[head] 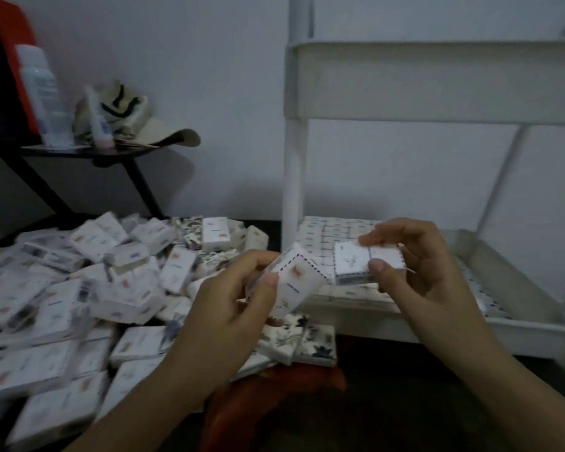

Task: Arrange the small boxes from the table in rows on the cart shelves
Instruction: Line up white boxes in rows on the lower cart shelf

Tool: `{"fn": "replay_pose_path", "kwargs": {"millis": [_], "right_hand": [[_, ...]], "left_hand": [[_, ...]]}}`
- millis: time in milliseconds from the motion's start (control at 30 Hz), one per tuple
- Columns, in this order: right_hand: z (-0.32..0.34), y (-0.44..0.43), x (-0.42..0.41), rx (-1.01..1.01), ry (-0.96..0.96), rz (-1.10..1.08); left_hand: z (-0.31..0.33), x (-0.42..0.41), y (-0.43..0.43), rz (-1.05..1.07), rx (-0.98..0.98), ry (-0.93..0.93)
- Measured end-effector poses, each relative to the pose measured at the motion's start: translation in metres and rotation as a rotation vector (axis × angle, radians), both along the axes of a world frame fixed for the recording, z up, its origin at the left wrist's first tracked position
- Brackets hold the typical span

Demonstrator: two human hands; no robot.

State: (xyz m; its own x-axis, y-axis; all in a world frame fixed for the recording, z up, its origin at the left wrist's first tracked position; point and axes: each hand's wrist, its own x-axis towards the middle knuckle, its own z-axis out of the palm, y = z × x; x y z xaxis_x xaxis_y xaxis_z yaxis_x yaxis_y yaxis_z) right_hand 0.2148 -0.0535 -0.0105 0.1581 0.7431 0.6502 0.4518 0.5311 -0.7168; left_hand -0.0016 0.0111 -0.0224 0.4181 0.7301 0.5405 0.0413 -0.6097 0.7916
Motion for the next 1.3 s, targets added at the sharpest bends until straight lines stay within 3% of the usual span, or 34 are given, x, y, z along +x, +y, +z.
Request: {"fn": "replay_pose_path", "kwargs": {"millis": [167, 300, 433, 533, 633, 800, 900, 1100, 1233, 1300], "right_hand": [[-0.004, -0.021, 0.059, -0.112, -0.020, -0.137], [-0.010, -0.020, 0.098, -0.216, 0.158, -0.215], [-0.011, -0.013, 0.128, -0.270, 0.235, -0.255], [-0.008, -0.006, 0.143, -0.288, 0.282, -0.244], [0.001, 0.008, 0.154, -0.247, 0.345, -0.267], [0.015, 0.047, 0.172, -0.221, 0.350, -0.365], [0.020, 0.077, 0.185, -0.241, 0.352, -0.422], [0.018, 0.135, 0.211, -0.234, 0.083, -0.506], [0.006, 0.161, 0.220, -0.328, -0.199, -0.620], [0.003, 0.165, 0.224, -0.338, -0.174, -0.624]], "left_hand": [[0.004, 0.071, 0.011, -0.105, -0.150, 0.027], [0.010, 0.131, 0.027, -0.065, -0.260, 0.058], [0.018, 0.184, 0.048, 0.063, -0.132, 0.100], [0.028, 0.217, 0.073, 0.145, -0.141, 0.252], [0.035, 0.245, 0.096, 0.220, 0.011, 0.426], [0.025, 0.278, 0.128, 0.098, 0.198, 0.594], [0.016, 0.290, 0.143, 0.032, 0.185, 0.603], [0.007, 0.297, 0.153, 0.028, 0.225, 0.765], [0.009, 0.293, 0.151, 0.002, 0.187, 0.747], [0.010, 0.291, 0.152, -0.013, 0.179, 0.734]]}}
